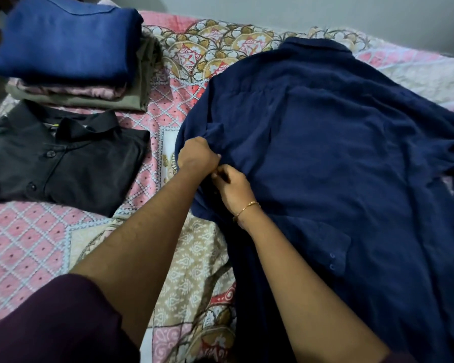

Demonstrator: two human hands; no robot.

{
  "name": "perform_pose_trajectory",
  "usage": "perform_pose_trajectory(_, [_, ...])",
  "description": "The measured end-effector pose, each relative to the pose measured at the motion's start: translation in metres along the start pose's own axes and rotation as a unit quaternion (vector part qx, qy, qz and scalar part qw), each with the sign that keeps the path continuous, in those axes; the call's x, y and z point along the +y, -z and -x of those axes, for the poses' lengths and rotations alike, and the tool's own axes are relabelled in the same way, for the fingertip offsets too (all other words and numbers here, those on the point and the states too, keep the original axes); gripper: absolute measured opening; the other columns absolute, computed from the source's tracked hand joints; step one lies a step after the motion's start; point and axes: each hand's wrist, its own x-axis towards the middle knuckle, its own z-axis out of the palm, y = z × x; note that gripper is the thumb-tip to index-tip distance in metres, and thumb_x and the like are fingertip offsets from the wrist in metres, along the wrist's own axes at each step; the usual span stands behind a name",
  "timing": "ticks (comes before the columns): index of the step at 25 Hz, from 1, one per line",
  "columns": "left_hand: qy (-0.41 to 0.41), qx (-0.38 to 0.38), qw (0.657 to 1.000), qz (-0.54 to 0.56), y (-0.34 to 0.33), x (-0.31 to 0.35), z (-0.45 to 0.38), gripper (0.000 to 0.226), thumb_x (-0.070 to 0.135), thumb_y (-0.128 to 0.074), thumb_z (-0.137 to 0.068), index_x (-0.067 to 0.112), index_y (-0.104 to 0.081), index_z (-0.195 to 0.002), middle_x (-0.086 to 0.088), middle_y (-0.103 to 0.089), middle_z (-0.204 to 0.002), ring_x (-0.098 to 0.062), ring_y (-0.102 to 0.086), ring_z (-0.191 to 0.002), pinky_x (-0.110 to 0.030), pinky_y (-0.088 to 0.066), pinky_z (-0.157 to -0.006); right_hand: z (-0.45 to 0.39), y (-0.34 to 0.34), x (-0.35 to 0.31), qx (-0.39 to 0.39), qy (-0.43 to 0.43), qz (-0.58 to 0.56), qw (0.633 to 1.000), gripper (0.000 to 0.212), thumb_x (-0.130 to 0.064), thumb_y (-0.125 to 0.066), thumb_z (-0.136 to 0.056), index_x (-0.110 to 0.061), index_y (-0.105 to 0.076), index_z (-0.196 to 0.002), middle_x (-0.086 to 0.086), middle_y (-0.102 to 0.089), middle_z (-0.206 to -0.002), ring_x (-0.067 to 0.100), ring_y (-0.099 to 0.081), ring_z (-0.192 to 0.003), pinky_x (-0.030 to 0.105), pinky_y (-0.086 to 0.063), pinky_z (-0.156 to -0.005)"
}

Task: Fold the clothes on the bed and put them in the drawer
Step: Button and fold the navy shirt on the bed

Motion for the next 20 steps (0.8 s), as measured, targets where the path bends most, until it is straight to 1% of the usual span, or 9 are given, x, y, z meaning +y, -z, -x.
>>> perform_pose_trajectory(2, [0.012, 0.067, 0.997, 0.046, 0.003, -0.001, -0.001, 0.035, 0.022, -0.052, -0.094, -0.004, -0.055, -0.115, -0.025, -0.056, -0.123, -0.040, -0.052, -0.115, -0.038, -0.041, -0.090, 0.002, 0.004, -0.001, 0.018, 0.000, -0.100, 0.995, 0.024, -0.002, -0.047, -0.094, -0.015, -0.054, -0.075, 0.000, -0.057, -0.069, 0.007, -0.052, -0.055, 0.020, -0.044, -0.055])
perform_pose_trajectory(3, [0.022, 0.096, 0.993, 0.069, 0.004, -0.001, -0.001, 0.034, 0.019, -0.048, -0.095, -0.005, -0.053, -0.118, -0.026, -0.054, -0.125, -0.041, -0.050, -0.117, -0.040, -0.039, -0.094, 0.003, 0.007, 0.000, 0.072, 0.015, -0.082, 0.994, 0.023, 0.000, -0.048, -0.092, -0.015, -0.056, -0.076, 0.003, -0.059, -0.072, 0.006, -0.054, -0.054, 0.017, -0.044, -0.054])
perform_pose_trajectory(5, [0.032, 0.132, 0.988, 0.080, 0.005, 0.001, 0.003, 0.032, 0.016, -0.042, -0.097, -0.006, -0.048, -0.120, -0.027, -0.053, -0.126, -0.042, -0.048, -0.118, -0.042, -0.036, -0.095, 0.006, 0.018, 0.013, 0.236, 0.053, 0.041, 0.970, 0.015, 0.001, -0.051, -0.088, -0.006, -0.063, -0.087, 0.012, -0.063, -0.088, 0.017, -0.059, -0.072, 0.018, -0.041, -0.068])
perform_pose_trajectory(7, [0.027, 0.146, 0.988, 0.050, 0.000, 0.001, 0.008, 0.031, 0.016, -0.037, -0.099, -0.004, -0.044, -0.122, -0.026, -0.052, -0.126, -0.043, -0.049, -0.116, -0.045, -0.037, -0.093, 0.010, 0.038, 0.033, 0.320, 0.018, 0.131, 0.938, 0.016, -0.004, -0.053, -0.089, -0.001, -0.063, -0.100, 0.017, -0.058, -0.104, 0.028, -0.055, -0.094, 0.025, -0.037, -0.081])
perform_pose_trajectory(9, [0.024, 0.150, 0.987, 0.044, -0.004, -0.003, 0.012, 0.033, 0.016, -0.034, -0.100, -0.002, -0.038, -0.127, -0.025, -0.051, -0.126, -0.044, -0.049, -0.116, -0.047, -0.037, -0.092, 0.015, 0.058, 0.052, 0.306, -0.024, 0.212, 0.928, 0.023, -0.012, -0.054, -0.091, -0.005, -0.060, -0.112, 0.017, -0.051, -0.112, 0.031, -0.048, -0.102, 0.030, -0.036, -0.087])
perform_pose_trajectory(11, [0.028, 0.139, 0.986, 0.091, -0.011, -0.005, 0.016, 0.038, 0.018, -0.037, -0.099, -0.003, -0.031, -0.130, -0.027, -0.052, -0.125, -0.046, -0.049, -0.114, -0.047, -0.037, -0.090, 0.021, 0.069, 0.060, 0.258, -0.017, 0.307, 0.916, 0.033, -0.020, -0.055, -0.091, -0.010, -0.055, -0.122, 0.015, -0.045, -0.117, 0.030, -0.043, -0.104, 0.033, -0.036, -0.089])
perform_pose_trajectory(14, [0.049, 0.105, 0.985, 0.127, -0.023, -0.002, 0.029, 0.061, 0.034, -0.048, -0.095, -0.004, -0.023, -0.136, -0.025, -0.046, -0.134, -0.044, -0.047, -0.119, -0.045, -0.037, -0.094, 0.029, 0.073, 0.057, 0.196, -0.007, 0.368, 0.909, 0.043, -0.029, -0.050, -0.094, -0.016, -0.044, -0.135, 0.010, -0.041, -0.125, 0.027, -0.040, -0.111, 0.035, -0.036, -0.092])
perform_pose_trajectory(17, [0.042, 0.057, 0.997, 0.037, -0.031, 0.003, 0.052, 0.074, 0.047, -0.057, -0.088, 0.002, -0.024, -0.137, -0.018, -0.037, -0.140, -0.041, -0.048, -0.119, -0.044, -0.040, -0.092, 0.044, 0.084, 0.052, 0.165, -0.054, 0.448, 0.877, 0.042, -0.039, -0.038, -0.097, -0.016, -0.043, -0.132, 0.007, -0.047, -0.129, 0.026, -0.042, -0.116, 0.041, -0.035, -0.093])
perform_pose_trajectory(20, [0.001, 0.027, 0.994, -0.104, -0.032, -0.005, 0.071, 0.084, 0.066, -0.050, -0.082, 0.007, -0.026, -0.136, -0.017, -0.043, -0.134, -0.039, -0.051, -0.117, -0.044, -0.039, -0.092, 0.070, 0.099, 0.049, 0.120, -0.153, 0.516, 0.834, 0.058, -0.059, -0.028, -0.093, -0.013, -0.051, -0.120, 0.007, -0.059, -0.120, 0.027, -0.046, -0.115, 0.044, -0.030, -0.093])
